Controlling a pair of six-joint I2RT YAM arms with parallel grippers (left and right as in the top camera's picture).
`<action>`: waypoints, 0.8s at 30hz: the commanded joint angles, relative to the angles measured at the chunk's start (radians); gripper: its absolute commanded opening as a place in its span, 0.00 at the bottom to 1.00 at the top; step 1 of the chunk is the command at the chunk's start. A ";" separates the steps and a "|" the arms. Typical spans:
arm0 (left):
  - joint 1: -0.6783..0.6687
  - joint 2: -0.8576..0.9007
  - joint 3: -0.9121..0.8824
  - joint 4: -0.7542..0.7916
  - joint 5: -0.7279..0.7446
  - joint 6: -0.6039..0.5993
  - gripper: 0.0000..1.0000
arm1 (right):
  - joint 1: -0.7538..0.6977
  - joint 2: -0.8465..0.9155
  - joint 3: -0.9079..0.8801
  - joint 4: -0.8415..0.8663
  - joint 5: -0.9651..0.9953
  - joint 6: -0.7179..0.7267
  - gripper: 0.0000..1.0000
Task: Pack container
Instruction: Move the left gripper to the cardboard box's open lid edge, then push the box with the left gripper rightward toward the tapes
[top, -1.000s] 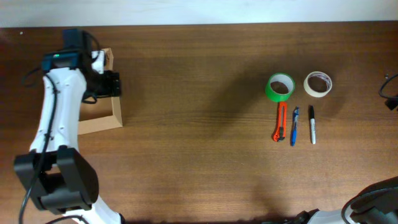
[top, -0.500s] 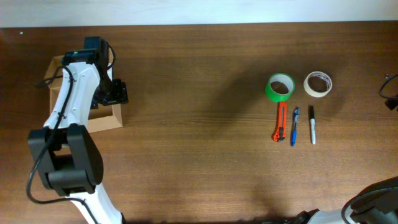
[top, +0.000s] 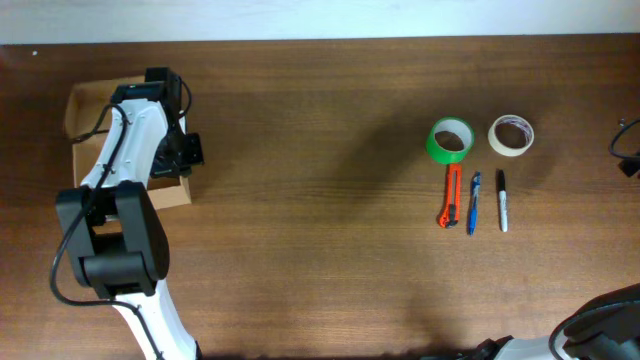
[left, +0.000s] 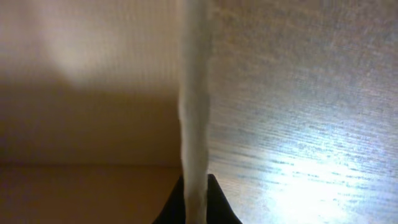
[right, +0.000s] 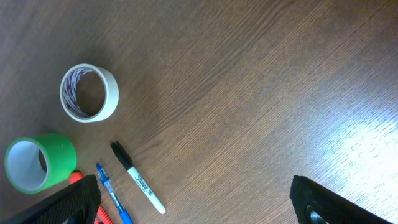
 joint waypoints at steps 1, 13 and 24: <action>0.000 0.018 0.035 0.002 -0.011 -0.006 0.02 | -0.002 0.006 0.009 -0.003 -0.016 -0.004 0.99; -0.117 0.018 0.624 -0.360 0.112 0.070 0.02 | -0.002 0.006 0.009 -0.003 -0.016 -0.004 0.99; -0.477 0.023 0.911 -0.430 0.061 -0.093 0.02 | -0.002 0.006 0.009 -0.003 -0.016 -0.004 0.99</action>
